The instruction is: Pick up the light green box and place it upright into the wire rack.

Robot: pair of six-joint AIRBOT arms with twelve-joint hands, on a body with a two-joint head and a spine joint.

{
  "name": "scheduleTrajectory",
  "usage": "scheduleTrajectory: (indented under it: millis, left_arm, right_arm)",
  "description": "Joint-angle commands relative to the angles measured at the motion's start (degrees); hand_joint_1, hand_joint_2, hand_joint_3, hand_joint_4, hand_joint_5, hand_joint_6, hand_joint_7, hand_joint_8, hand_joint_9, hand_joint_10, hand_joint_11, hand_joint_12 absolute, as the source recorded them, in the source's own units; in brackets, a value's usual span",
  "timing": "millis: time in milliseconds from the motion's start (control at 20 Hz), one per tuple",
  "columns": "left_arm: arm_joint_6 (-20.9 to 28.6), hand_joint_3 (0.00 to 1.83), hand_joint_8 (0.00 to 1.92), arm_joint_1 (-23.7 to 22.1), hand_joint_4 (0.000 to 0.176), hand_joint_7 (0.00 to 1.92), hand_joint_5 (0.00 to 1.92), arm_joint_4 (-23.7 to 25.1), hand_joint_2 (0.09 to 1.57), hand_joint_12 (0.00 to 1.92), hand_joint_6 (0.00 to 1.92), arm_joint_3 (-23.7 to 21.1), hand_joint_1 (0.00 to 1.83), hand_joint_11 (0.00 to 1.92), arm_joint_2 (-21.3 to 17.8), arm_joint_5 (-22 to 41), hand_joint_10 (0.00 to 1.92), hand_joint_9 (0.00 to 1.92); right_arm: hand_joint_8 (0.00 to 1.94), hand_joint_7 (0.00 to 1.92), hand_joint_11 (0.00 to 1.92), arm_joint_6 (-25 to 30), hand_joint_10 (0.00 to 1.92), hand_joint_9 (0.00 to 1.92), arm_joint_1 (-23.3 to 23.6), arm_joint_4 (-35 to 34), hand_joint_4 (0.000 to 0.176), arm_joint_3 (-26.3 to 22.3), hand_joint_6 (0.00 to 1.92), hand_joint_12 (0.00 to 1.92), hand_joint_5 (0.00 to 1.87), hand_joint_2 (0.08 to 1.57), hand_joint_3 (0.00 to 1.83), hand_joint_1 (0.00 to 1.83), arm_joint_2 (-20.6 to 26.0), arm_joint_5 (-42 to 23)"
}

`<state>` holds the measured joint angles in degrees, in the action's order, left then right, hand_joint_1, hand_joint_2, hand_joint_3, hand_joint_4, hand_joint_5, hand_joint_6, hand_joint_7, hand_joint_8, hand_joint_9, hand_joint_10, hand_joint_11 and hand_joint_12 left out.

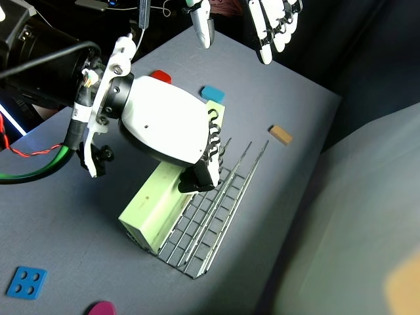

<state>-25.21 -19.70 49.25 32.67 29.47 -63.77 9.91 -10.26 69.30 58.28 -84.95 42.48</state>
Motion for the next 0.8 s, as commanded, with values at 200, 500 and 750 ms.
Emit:
scheduleTrajectory:
  millis: [200, 500, 750]
  left_arm:
    - [0.0, 0.0, 0.0, -0.3, 0.093, 0.27, 0.28, 4.4, 1.19, 0.55, 0.0, -0.4, 0.18, 0.0, -0.2, 3.1, 0.0, 0.24]
    - [0.0, 0.0, 0.0, -0.3, 0.093, 0.27, 0.28, 4.4, 1.19, 0.55, 0.0, -0.4, 0.18, 0.0, -0.2, 3.1, 0.0, 0.25]
    - [-0.1, 0.0, 0.0, -0.3, 0.093, 0.27, 0.28, 4.4, 1.18, 0.6, 0.0, -0.5, 0.19, 0.0, -0.2, 3.1, 0.0, 0.25]
  right_arm:
    - [1.23, 0.92, 0.76, 0.1, 0.97, 0.78, -0.1, 4.1, 0.0, 0.5, 1.19, 1.39, 0.75, 1.19, 0.0, 1.2, 0.3, -1.2]
    - [0.0, 0.7, 0.42, -0.3, 0.14, 0.7, 0.1, 4.1, 0.0, 0.4, 0.0, 1.23, 0.63, 1.01, 0.0, 0.95, 0.5, -1.3]
    - [0.0, 0.54, 0.22, -0.4, 0.02, 0.53, 1.8, 3.8, 0.0, -1.8, 0.0, 1.14, 0.46, 0.97, 0.0, 0.83, 2.3, -0.9]
